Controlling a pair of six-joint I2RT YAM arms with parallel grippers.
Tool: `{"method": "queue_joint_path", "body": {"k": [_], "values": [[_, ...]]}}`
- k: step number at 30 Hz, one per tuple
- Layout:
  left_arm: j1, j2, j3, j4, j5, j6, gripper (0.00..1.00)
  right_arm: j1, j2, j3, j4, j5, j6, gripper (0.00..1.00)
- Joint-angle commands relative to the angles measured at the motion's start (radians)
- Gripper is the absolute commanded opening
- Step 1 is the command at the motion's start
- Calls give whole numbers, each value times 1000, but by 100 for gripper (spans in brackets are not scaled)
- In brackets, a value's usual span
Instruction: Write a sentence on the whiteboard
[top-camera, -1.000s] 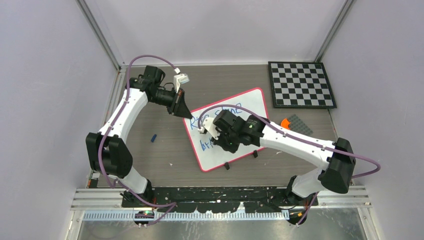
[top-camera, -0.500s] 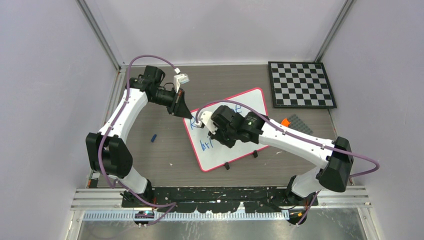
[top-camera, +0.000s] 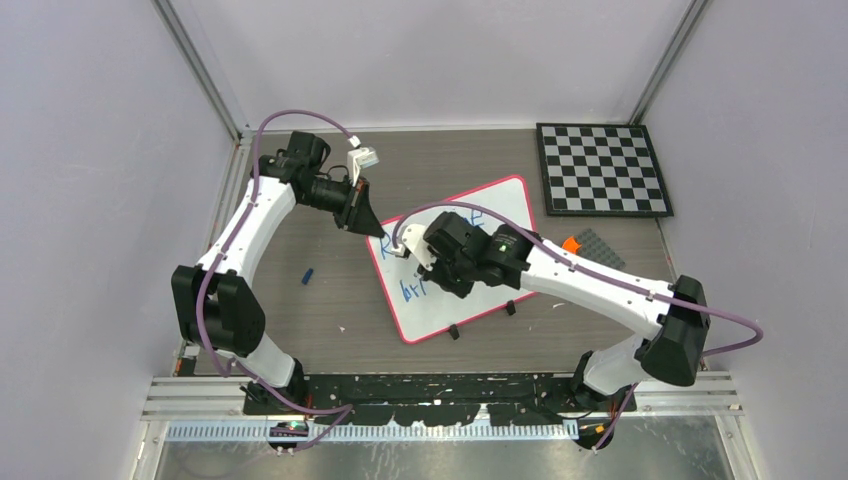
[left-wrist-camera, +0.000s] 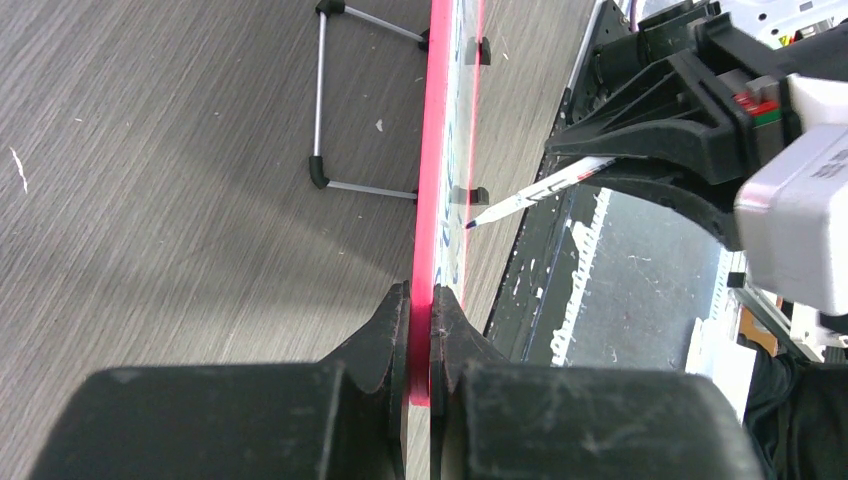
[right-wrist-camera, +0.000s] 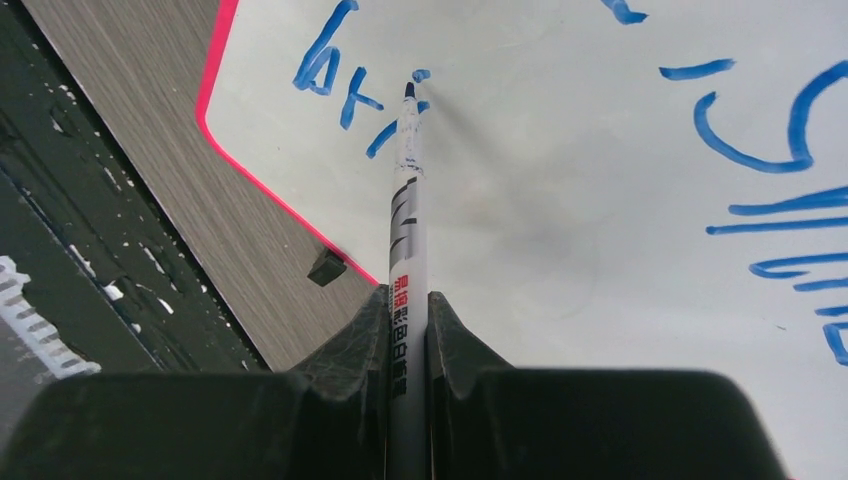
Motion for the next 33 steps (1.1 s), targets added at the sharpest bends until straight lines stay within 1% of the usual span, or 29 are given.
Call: {"method": "queue_joint_path", "body": {"k": [1, 12, 33], "values": [[-13, -7, -1, 23, -89, 15, 0, -5, -98, 16, -11, -75, 10, 0], [-13, -8, -6, 28, -89, 13, 0, -26, -132, -98, -15, -59, 0, 0], [-13, -25, -37, 49, -84, 10, 0, -52, -123, -104, 50, -70, 54, 0]]}}
